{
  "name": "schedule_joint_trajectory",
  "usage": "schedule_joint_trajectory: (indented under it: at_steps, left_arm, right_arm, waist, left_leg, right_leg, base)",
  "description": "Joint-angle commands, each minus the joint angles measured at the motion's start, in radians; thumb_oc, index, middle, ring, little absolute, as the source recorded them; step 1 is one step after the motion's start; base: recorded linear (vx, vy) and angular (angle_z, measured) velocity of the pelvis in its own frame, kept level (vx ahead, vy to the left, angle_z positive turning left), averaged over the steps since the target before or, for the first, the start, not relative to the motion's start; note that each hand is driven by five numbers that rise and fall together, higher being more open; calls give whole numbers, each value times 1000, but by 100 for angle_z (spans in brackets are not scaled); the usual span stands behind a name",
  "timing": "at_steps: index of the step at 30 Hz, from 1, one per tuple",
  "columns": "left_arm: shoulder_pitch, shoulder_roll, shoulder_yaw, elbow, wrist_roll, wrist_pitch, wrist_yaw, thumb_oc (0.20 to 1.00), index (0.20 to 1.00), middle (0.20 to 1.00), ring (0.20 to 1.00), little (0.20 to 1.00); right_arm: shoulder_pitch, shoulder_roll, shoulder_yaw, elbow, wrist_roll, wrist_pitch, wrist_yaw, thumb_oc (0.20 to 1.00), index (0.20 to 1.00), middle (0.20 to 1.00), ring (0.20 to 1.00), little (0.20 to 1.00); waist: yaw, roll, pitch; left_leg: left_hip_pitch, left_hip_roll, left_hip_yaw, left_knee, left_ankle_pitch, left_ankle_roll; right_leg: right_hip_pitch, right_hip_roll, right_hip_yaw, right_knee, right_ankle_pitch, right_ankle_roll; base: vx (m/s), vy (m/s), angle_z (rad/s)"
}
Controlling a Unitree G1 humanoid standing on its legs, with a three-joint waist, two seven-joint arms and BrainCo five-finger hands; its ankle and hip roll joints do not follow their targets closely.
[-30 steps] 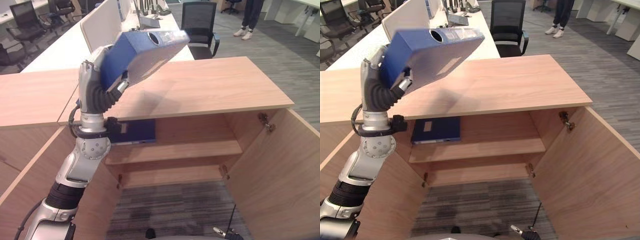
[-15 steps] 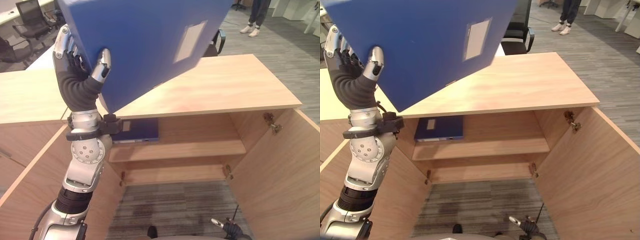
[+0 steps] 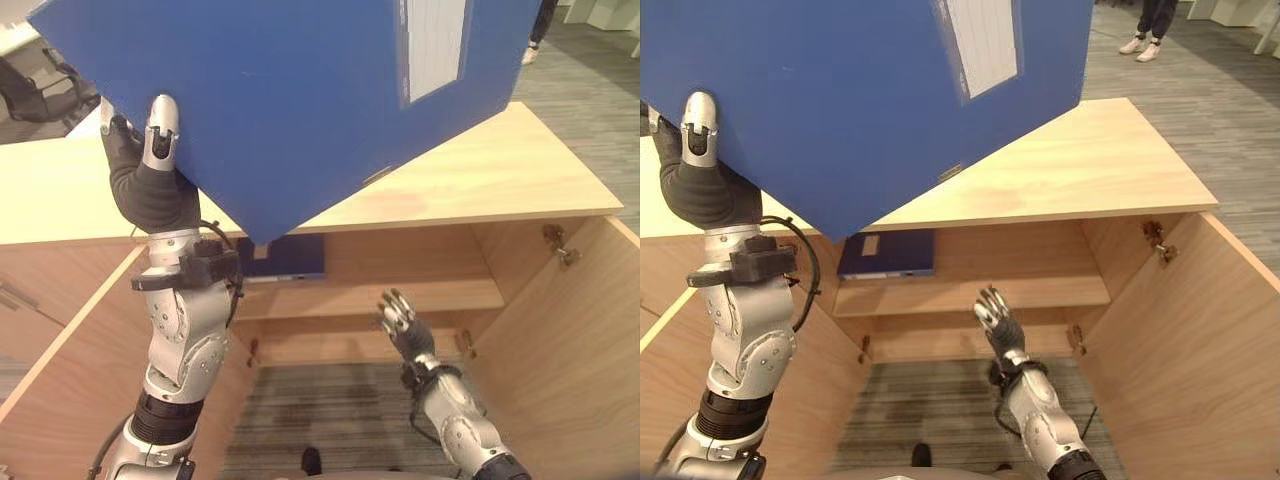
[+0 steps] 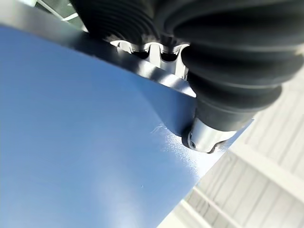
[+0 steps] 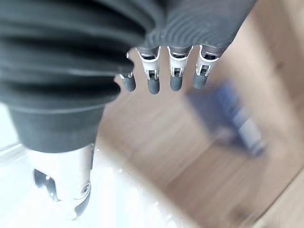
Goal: Put the empty folder in the office cabinet
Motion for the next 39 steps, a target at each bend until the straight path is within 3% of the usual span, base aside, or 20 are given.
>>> schedule_joint_trajectory:
  at_steps: [1,18,39]
  left_arm:
    - [-25,7,2,-18,-73,-51,-42,200,200,200,200,200]
    - [130,-27,-21,8,-160,-15,-77,200,200,200,200,200]
    - [190,-64,-96,88,-136,45,-128,200,200,200,200,200]
  right_arm:
    - [-63,9,6,-89,84,-67,31,1000,1000,1000,1000,1000]
    - [-156,-1,26,-329,158,-121,15,1000,1000,1000,1000,1000]
    - [-128,39,12,-230,146,-110,-19,1000,1000,1000,1000,1000]
  waist:
    - [14,-41,14]
    - [15,-48,5]
    - [18,-54,9]
  left_leg:
    - [68,34,13,4,-106,-31]
    - [70,37,21,4,-111,-25]
    - [72,37,19,4,-122,-25]
  right_leg:
    - [-11,-22,-24,8,-21,52]
    - [-14,-27,-14,12,-21,48]
    - [-6,-27,-17,9,-33,46]
  base:
    - [0,0,0]
    - [0,0,0]
    - [-7,0,0]
